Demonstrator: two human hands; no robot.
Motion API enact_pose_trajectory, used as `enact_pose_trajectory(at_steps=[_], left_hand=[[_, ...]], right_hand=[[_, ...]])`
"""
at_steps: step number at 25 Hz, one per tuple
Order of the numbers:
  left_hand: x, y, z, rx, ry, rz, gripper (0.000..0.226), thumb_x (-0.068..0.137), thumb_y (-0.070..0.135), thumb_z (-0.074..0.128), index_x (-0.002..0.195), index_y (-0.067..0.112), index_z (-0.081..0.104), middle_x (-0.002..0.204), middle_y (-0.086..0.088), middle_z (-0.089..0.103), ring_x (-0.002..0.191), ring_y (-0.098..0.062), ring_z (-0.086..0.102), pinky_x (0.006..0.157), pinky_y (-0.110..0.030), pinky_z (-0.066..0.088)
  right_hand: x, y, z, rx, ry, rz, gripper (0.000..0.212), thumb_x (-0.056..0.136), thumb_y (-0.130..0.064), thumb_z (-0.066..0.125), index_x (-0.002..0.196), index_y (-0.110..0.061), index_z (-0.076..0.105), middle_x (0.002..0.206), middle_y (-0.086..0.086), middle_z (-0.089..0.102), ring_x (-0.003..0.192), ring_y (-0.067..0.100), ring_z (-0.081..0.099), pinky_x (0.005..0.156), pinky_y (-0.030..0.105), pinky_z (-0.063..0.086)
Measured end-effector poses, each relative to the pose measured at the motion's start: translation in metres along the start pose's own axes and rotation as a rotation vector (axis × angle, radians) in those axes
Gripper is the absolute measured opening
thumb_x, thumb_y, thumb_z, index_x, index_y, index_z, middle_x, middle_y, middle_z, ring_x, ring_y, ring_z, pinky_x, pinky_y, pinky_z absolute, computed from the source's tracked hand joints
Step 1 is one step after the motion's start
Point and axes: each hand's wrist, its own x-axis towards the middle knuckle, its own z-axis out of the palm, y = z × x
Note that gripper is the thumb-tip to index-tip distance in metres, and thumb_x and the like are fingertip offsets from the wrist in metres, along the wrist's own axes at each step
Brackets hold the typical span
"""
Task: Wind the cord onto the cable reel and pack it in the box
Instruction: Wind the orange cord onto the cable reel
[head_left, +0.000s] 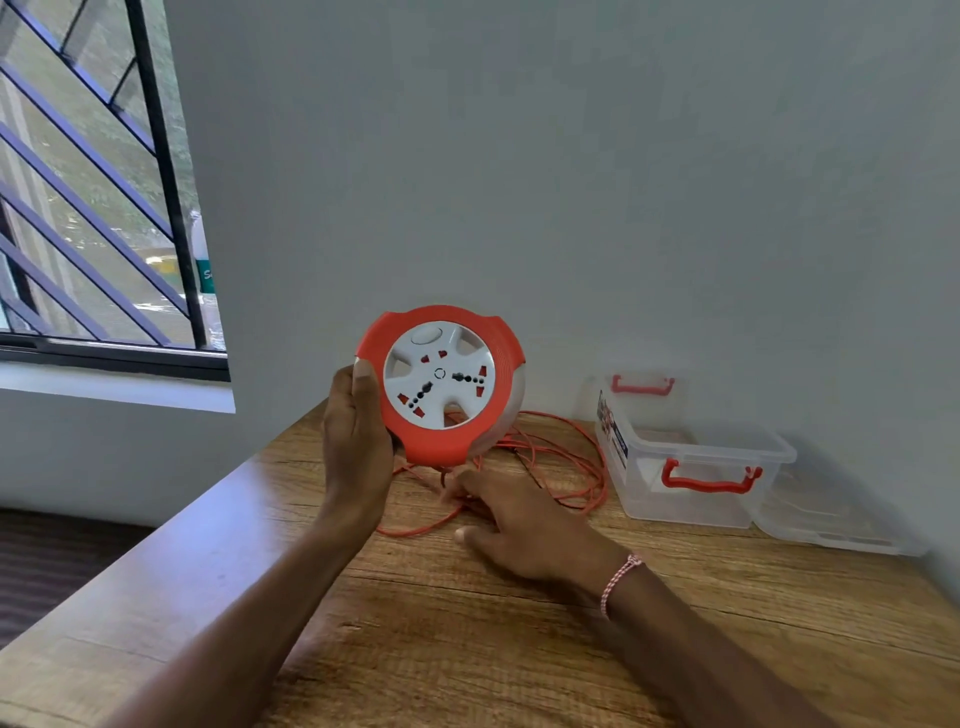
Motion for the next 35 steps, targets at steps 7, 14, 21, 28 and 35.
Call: enact_pose_trajectory(at_steps=[7, 14, 21, 28, 35], left_hand=[[0.013, -0.006, -0.01, 0.075, 0.063, 0.001, 0.02, 0.111, 0.049, 0.036, 0.108, 0.042, 0.054, 0.094, 0.012, 0.072, 0.08, -0.003, 0.076, 0.059, -0.025, 0.062], [0.016, -0.01, -0.012, 0.123, 0.08, 0.0, 0.018, 0.111, 0.048, 0.036, 0.114, 0.039, 0.052, 0.099, 0.012, 0.069, 0.082, 0.003, 0.074, 0.059, -0.017, 0.06], [0.016, -0.016, -0.01, 0.183, 0.022, -0.016, 0.02, 0.11, 0.052, 0.036, 0.105, 0.041, 0.053, 0.098, 0.004, 0.072, 0.085, -0.019, 0.077, 0.067, -0.037, 0.065], [0.006, -0.019, -0.002, 0.174, -0.077, -0.01, 0.031, 0.109, 0.052, 0.037, 0.105, 0.03, 0.058, 0.085, 0.0, 0.069, 0.067, -0.008, 0.07, 0.05, -0.022, 0.053], [-0.005, -0.018, 0.003, 0.271, -0.229, 0.104, 0.03, 0.106, 0.06, 0.039, 0.106, 0.035, 0.056, 0.087, -0.007, 0.075, 0.071, -0.021, 0.078, 0.06, -0.055, 0.064]], right_hand=[[-0.005, 0.016, -0.019, -0.058, 0.134, 0.016, 0.043, 0.09, -0.029, 0.077, 0.129, -0.038, 0.061, 0.088, -0.02, 0.067, 0.081, -0.001, 0.06, 0.072, 0.022, 0.048], [-0.008, 0.017, -0.022, -0.249, 0.001, -0.047, 0.009, 0.09, -0.034, 0.077, 0.098, -0.03, 0.077, 0.088, -0.02, 0.05, 0.08, 0.0, 0.048, 0.064, 0.019, 0.035], [-0.032, 0.02, -0.084, 0.008, -0.373, 0.02, 0.009, 0.09, -0.029, 0.078, 0.098, -0.027, 0.081, 0.093, -0.013, 0.078, 0.088, 0.001, 0.068, 0.082, 0.026, 0.054], [-0.034, 0.006, -0.086, -0.374, 0.754, -0.141, 0.029, 0.098, -0.042, 0.062, 0.101, -0.018, 0.079, 0.083, -0.002, 0.079, 0.064, 0.012, 0.07, 0.061, 0.027, 0.059], [-0.014, -0.017, -0.052, -0.759, 0.496, -0.199, 0.059, 0.097, -0.042, 0.067, 0.151, -0.028, 0.049, 0.13, 0.019, 0.066, 0.112, 0.033, 0.067, 0.076, 0.043, 0.063]])
